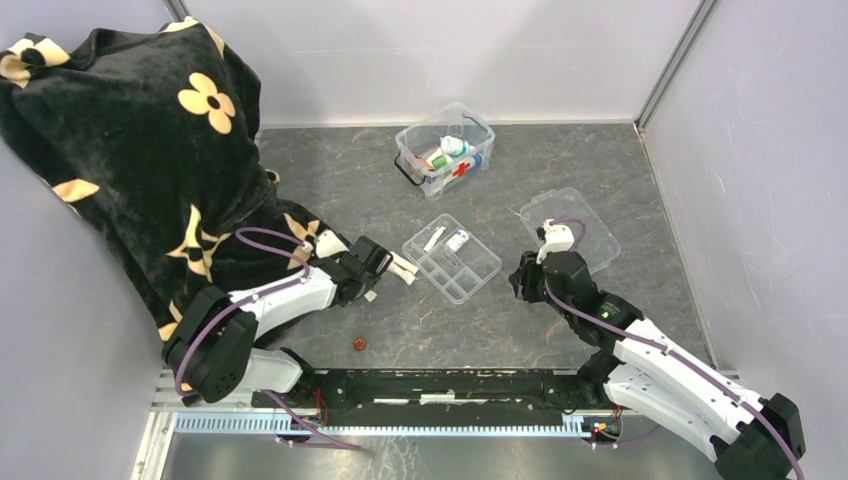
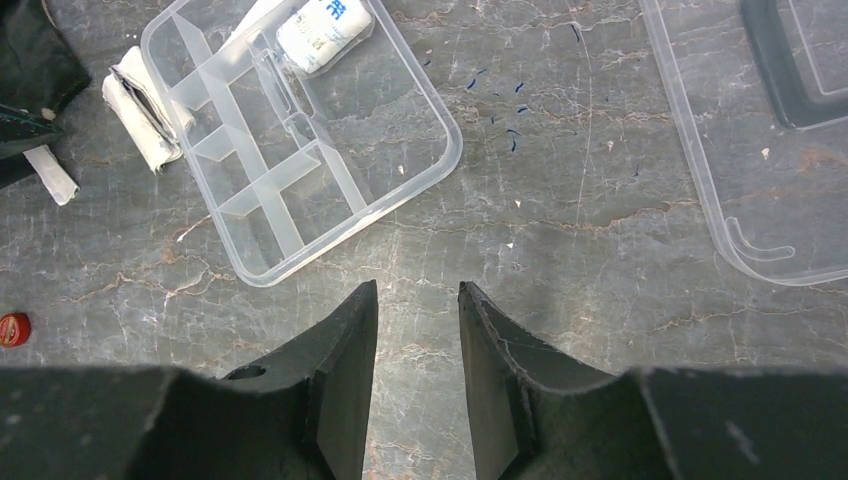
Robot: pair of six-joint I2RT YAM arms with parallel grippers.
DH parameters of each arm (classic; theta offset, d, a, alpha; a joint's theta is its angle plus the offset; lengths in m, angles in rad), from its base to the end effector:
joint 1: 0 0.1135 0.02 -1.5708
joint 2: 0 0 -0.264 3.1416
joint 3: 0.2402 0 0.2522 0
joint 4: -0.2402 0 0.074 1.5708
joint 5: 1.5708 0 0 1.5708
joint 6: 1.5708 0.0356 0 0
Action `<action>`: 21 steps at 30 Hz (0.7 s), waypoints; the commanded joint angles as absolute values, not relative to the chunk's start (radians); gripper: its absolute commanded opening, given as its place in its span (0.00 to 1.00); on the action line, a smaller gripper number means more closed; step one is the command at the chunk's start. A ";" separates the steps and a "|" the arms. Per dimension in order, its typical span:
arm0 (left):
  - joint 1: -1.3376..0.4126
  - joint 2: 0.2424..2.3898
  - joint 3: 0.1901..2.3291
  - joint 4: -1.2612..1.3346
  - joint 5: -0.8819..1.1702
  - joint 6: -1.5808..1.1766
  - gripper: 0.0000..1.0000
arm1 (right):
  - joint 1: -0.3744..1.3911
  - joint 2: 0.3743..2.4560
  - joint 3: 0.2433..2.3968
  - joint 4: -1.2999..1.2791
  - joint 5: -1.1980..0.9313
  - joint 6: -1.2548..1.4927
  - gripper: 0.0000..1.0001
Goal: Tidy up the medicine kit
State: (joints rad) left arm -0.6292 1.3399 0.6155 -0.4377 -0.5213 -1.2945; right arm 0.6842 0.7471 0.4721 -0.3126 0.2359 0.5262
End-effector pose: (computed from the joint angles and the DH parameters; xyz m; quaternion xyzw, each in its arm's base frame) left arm 0.1919 -0.1178 0.1569 -0.3584 0.8772 -0.0165 0.3191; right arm 0.1360 0.1002 0.2239 -0.0137 0.8771 0.1814 0.4445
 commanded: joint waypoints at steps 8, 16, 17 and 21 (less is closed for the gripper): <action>-0.624 1.376 0.615 -0.399 -0.551 -1.318 0.37 | 0.682 0.727 0.463 -0.297 0.239 0.531 0.42; -0.624 1.371 0.610 -0.402 -0.555 -1.305 0.19 | 0.682 0.726 0.457 -0.296 0.238 0.534 0.42; -0.624 1.370 0.610 -0.403 -0.556 -1.303 0.18 | 0.682 0.726 0.457 -0.296 0.236 0.533 0.42; -0.624 1.368 0.617 -0.410 -0.561 -1.289 0.07 | 0.682 0.723 0.456 -0.297 0.230 0.536 0.42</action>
State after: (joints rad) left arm -0.6292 1.3655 0.6151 -0.4126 -0.5224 -1.2938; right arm 0.6842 0.7376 0.4667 -0.3130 0.2359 0.5278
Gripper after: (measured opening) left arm 0.132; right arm 0.418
